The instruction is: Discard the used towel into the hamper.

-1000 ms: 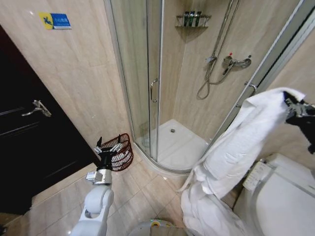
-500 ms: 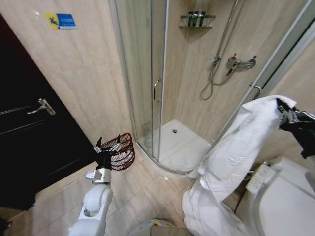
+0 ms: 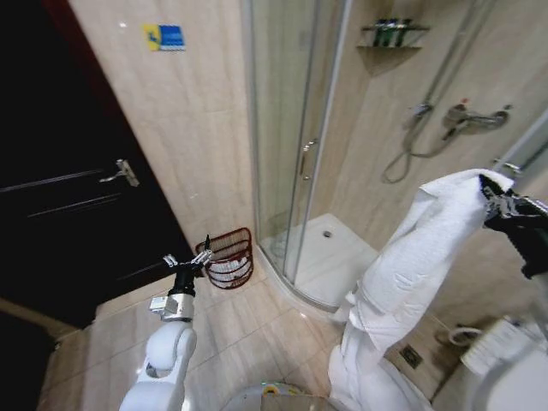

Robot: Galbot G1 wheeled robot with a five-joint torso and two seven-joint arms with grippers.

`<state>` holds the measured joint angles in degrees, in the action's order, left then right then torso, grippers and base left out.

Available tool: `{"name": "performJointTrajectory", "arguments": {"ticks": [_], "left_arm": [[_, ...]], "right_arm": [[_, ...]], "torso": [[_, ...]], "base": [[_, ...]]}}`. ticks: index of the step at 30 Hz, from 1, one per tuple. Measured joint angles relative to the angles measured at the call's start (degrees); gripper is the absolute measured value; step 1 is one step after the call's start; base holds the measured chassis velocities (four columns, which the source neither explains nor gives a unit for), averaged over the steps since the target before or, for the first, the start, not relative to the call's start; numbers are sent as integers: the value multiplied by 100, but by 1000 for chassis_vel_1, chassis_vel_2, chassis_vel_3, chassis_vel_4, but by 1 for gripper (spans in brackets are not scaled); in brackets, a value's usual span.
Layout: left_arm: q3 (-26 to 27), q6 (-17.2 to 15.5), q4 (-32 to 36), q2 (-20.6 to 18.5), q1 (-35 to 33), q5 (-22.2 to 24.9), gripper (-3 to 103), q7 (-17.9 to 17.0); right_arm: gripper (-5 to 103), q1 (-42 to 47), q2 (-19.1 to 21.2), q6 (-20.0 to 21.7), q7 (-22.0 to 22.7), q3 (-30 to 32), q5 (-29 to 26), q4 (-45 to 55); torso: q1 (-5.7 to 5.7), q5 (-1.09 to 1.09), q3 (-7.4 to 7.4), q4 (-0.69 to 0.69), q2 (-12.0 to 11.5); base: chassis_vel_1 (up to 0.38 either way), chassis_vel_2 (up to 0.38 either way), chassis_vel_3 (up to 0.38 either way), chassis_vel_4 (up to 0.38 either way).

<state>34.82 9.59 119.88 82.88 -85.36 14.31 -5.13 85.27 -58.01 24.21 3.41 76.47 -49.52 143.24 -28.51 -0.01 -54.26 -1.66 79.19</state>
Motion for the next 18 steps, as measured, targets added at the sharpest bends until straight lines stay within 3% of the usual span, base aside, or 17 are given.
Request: {"name": "performJointTrajectory", "arguments": {"ticks": [9,18], "left_arm": [[-8,64,-20,-6,14,-16,100,-4],[-35,66,-32,41,10,-59,100,0]], "right_arm": [[1,60,-82,-50,-39,-17,181,0],[1,78,-94,-114,-143,-49,351,0]], "torso": [[0,1,0,-7,0],[0,-1,0,-4,0]], "base": [[21,10,15,19],[115,128,-98,-127]]}}
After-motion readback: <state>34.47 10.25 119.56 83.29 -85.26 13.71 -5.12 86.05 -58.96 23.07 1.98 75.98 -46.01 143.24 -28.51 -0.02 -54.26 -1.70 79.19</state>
